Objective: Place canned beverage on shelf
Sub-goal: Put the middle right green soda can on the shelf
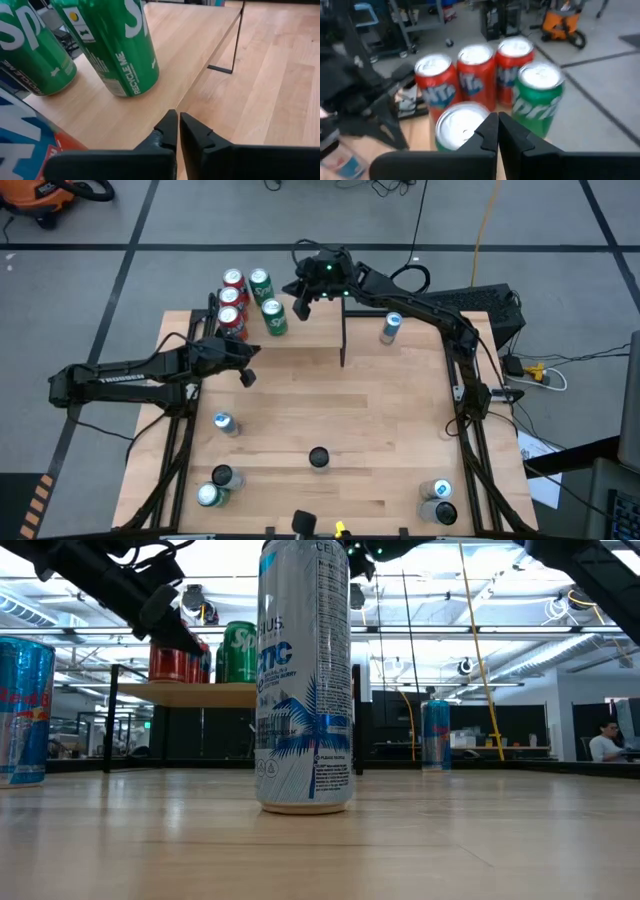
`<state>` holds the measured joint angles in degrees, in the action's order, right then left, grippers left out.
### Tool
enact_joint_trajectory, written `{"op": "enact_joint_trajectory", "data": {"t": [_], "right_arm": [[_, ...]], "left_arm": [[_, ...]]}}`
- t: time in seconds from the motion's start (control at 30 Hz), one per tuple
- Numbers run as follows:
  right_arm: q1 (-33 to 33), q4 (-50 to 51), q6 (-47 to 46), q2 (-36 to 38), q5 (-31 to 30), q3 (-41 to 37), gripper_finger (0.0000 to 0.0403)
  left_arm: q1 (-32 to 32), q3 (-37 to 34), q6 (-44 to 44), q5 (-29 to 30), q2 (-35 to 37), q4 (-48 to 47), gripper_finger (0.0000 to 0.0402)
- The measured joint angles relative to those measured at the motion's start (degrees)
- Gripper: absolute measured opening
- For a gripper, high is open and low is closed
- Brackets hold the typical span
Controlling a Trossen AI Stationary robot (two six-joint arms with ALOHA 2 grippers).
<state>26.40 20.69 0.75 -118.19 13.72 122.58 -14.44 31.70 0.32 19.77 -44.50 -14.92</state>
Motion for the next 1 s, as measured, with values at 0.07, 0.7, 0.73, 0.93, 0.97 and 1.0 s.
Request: {"op": "enact_joint_trajectory", "data": {"t": [0.07,0.7,0.73,0.93,0.97,1.0], "right_arm": [[-0.32,1.11,0.35,-0.29,-0.13,-0.14,0.0],[-1.07,4.43,0.49,-5.26,1.2,6.48,0.0],[-1.34,4.38,0.98,-5.64,1.22,6.48,0.0],[-2.03,2.52,1.87,-7.67,-0.02,6.48,0.0],[-2.07,2.44,1.91,-7.96,-0.03,6.51,0.0],[-2.11,2.41,1.9,-8.09,-0.03,6.59,0.0]], "left_arm": [[0.0,0.37,0.54,0.02,0.5,0.16,0.0003],[0.65,10.62,12.52,2.79,6.54,-1.41,0.0001],[0.85,10.62,12.57,2.78,6.98,-1.47,0.0001],[1.22,10.62,12.63,2.72,8.93,-3.24,0.0001],[1.22,10.62,12.63,2.72,9.06,-3.64,0.0001],[1.22,10.62,12.62,2.71,9.1,-3.91,0.0001]]}}
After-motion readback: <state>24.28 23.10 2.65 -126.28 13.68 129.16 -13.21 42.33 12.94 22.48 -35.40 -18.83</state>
